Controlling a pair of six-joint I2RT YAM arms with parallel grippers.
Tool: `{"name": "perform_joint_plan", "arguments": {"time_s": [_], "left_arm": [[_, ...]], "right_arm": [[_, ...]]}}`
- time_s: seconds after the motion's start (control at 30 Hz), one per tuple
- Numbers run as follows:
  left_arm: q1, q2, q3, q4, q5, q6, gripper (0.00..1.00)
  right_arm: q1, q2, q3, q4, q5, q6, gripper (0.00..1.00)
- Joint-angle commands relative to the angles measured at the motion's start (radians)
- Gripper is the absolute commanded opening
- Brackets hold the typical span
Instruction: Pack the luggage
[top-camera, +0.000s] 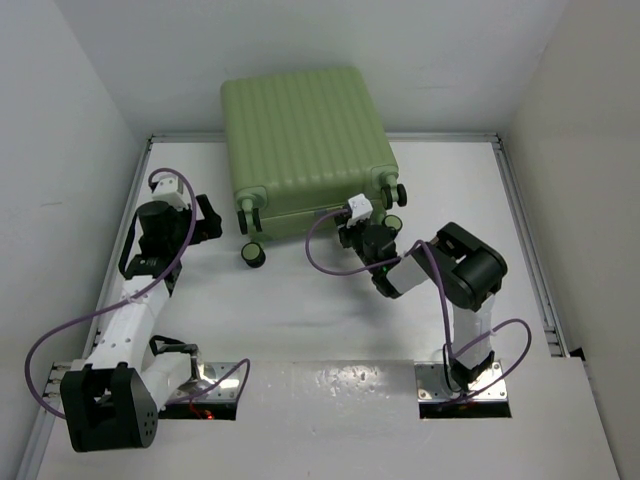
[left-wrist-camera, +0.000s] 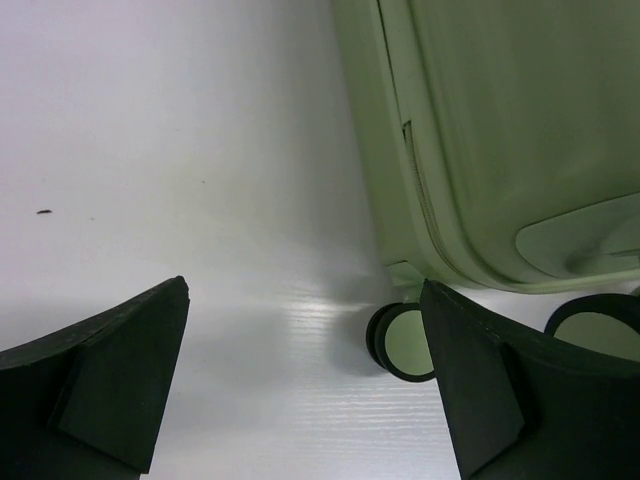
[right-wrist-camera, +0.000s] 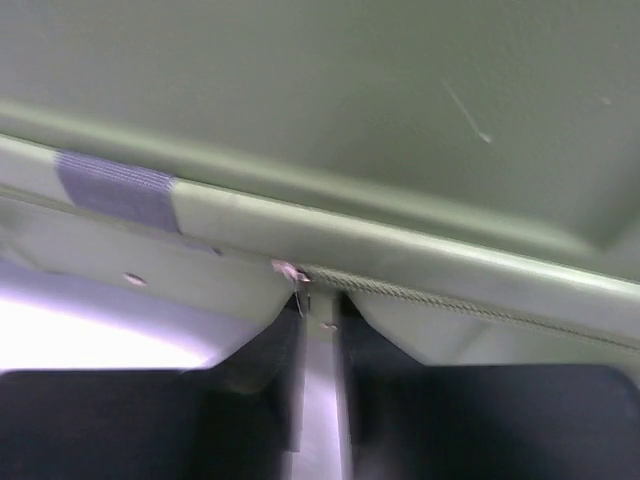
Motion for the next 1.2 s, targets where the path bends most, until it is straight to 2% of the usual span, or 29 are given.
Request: {"name": "perform_joint_plan", "arguments": {"time_s": [0.0,0.13,0.43,0.6,0.7,0.83,0.93,1.17], "left_arm": [[-0.011,0.003,0.029,0.034,-0.03,0.013,1.0],[-0.011,0.003,0.018,0.034,-0.03,0.013,1.0],[-0.029,0.003,0.007,0.034,-0.03,0.013,1.0],[-0.029,-0.01,0.032,0.0,0.021,0.022,1.0],[-0.029,-0.039,0.073,-0.048,0.079,0.052,1.0],[-0.029,0.007,0.218,-0.265,0.162,0.098,1.0],[-0.05,0.041,0.314,-0.353,0.171,0.098,1.0],[-0.208,0.041,0.394,-0.364,0.171,0.033,1.0]], "right_arm": [[-0.015,-0.016,0.059,0.381,-0.085,0.018,0.13],[-0.013,-0.056,0.03,0.381,-0.099,0.012,0.0],[-0.015,-0.095,0.01,0.381,-0.114,0.016,0.0],[-0.023,-0.09,-0.016,0.377,-0.056,0.025,0.0],[-0.024,-0.111,-0.051,0.366,0.002,-0.013,0.0],[-0.053,-0.18,-0.118,0.314,0.025,-0.031,0.0],[-0.084,-0.216,-0.163,0.284,0.022,-0.034,0.0],[-0.09,-0.196,-0.137,0.278,-0.004,-0.013,0.0]]}}
